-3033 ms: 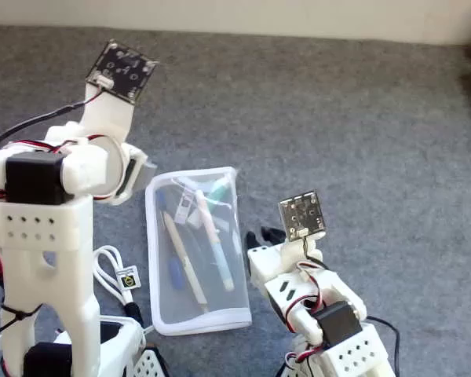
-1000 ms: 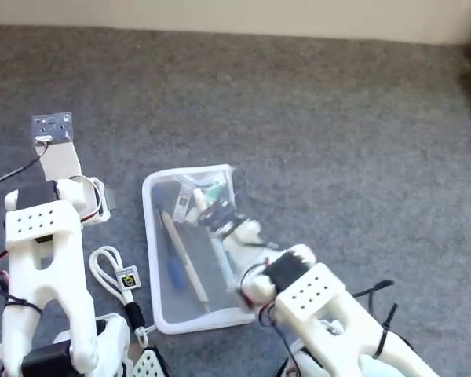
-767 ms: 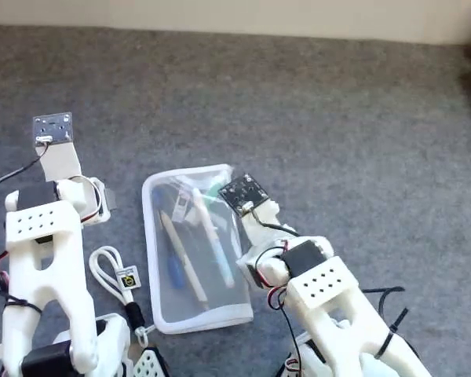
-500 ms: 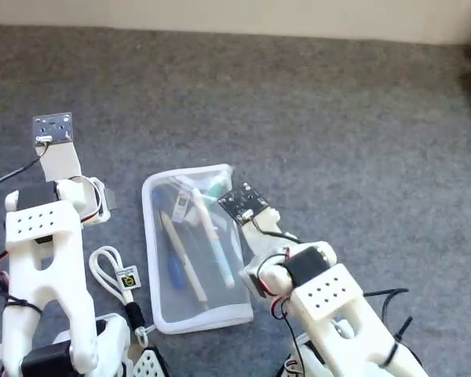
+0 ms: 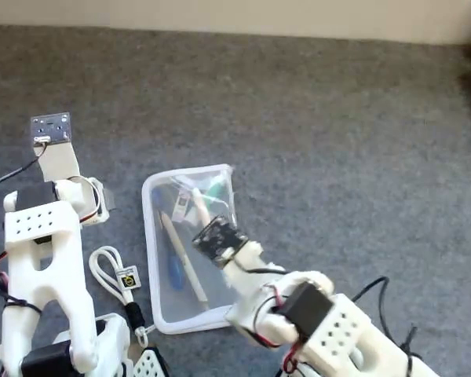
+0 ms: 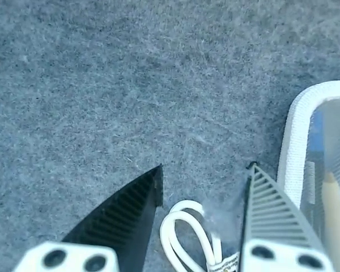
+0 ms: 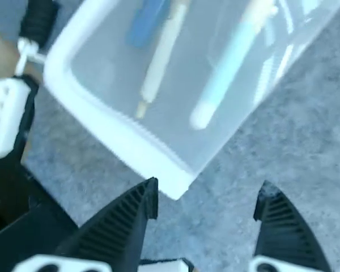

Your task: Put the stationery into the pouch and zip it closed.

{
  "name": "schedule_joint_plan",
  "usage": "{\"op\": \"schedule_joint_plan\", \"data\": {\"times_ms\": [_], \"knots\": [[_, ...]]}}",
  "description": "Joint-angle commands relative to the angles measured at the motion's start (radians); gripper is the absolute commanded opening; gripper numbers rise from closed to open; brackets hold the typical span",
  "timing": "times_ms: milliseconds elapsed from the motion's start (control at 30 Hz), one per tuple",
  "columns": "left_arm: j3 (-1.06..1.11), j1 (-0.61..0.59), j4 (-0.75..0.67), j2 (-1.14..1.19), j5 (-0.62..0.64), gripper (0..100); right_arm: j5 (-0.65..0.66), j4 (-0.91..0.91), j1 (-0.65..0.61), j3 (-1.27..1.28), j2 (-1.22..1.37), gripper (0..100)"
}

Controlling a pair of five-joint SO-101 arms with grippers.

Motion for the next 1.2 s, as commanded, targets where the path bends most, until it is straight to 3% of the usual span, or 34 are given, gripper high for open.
{"op": "schedule_joint_plan", "data": {"times_ms": [0, 300, 433, 567, 700, 1167], "knots": [[-0.004, -0.012, -0.018, -0.007, 0.011, 23, -0.051, 0.005, -0.064, -0.064, 0.097, 26.2], [-0.004, -0.036, -0.018, -0.007, 0.012, 23, -0.055, -0.147, -0.061, -0.044, 0.286, 26.2], [-0.004, -0.038, -0.018, -0.007, 0.012, 23, -0.043, -0.248, 0.05, -0.015, 0.318, 26.2], [-0.002, -0.038, -0.018, -0.007, 0.012, 23, 0.081, -0.361, 0.216, -0.007, 0.323, 26.2], [-0.002, -0.038, -0.018, -0.007, 0.012, 23, 0.123, -0.496, 0.361, -0.007, 0.325, 26.2], [-0.004, -0.077, -0.012, -0.007, 0.012, 23, 0.123, -0.809, 0.51, -0.016, 0.401, 26.0]]}}
